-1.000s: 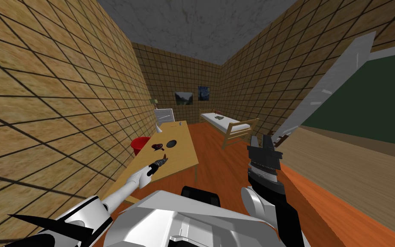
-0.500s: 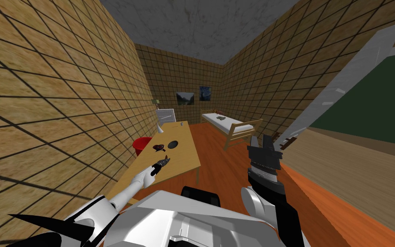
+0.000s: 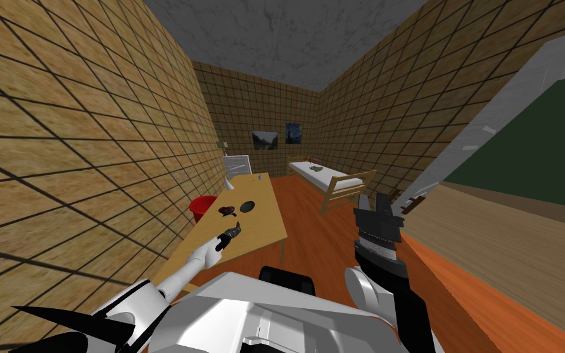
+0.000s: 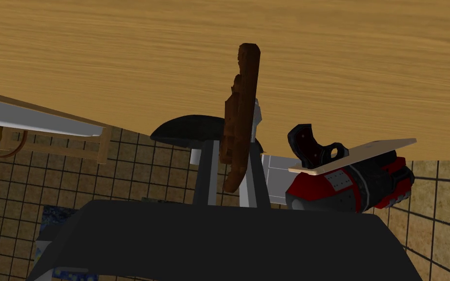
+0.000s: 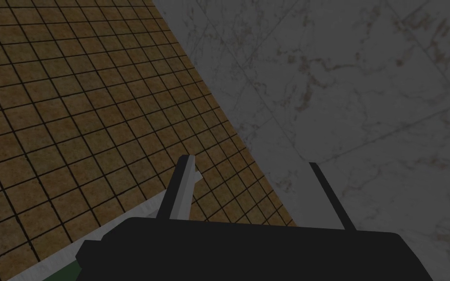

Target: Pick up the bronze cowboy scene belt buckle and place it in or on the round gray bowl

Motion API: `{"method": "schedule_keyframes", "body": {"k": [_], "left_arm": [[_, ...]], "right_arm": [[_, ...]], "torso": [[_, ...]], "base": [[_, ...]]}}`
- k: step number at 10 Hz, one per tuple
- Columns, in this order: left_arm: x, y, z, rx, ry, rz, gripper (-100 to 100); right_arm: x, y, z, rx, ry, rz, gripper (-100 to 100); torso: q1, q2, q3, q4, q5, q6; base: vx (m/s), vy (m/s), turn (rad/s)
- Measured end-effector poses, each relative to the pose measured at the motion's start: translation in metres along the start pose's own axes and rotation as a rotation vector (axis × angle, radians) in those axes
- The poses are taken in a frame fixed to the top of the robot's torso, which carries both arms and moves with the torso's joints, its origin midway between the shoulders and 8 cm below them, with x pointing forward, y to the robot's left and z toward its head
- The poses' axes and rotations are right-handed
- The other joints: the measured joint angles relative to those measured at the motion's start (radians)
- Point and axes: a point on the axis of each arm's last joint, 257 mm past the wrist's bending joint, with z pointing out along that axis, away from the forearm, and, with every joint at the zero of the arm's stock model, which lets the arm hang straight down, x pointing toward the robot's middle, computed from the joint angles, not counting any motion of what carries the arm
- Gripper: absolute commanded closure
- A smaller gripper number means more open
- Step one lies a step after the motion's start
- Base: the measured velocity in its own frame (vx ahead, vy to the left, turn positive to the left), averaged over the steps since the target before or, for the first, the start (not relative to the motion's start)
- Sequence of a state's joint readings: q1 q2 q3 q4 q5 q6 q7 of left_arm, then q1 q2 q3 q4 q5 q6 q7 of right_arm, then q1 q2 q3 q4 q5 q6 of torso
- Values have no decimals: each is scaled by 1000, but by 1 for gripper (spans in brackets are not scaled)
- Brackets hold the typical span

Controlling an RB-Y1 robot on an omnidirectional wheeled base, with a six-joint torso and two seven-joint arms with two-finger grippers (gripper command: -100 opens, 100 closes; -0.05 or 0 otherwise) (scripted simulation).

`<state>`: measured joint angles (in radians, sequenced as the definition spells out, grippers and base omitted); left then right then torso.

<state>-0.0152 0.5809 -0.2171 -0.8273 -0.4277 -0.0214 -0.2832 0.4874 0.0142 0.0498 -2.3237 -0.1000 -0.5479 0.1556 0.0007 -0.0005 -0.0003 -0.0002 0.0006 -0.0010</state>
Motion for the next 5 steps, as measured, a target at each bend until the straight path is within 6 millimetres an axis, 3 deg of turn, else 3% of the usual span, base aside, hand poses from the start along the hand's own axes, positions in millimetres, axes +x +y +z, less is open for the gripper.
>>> {"method": "schedule_keyframes", "body": {"k": [1, 4, 5], "left_arm": [[0, 0, 0, 0, 0, 0, 100], [-9, 19, -6, -11, 0, -8, 100], [-8, 20, -6, -12, 1, -10, 0]], "right_arm": [[0, 0, 0, 0, 0, 0, 0], [0, 0, 0, 0, 0, 0, 0], [0, 0, 0, 0, 0, 0, 0]], "torso": [[0, 0, 0, 0, 0, 0], [-6, 5, 3, 1, -1, 0], [-3, 3, 2, 1, -1, 0]], "base": [[-39, -45, -69], [-57, -67, -35], [-6, -8, 2]]}}
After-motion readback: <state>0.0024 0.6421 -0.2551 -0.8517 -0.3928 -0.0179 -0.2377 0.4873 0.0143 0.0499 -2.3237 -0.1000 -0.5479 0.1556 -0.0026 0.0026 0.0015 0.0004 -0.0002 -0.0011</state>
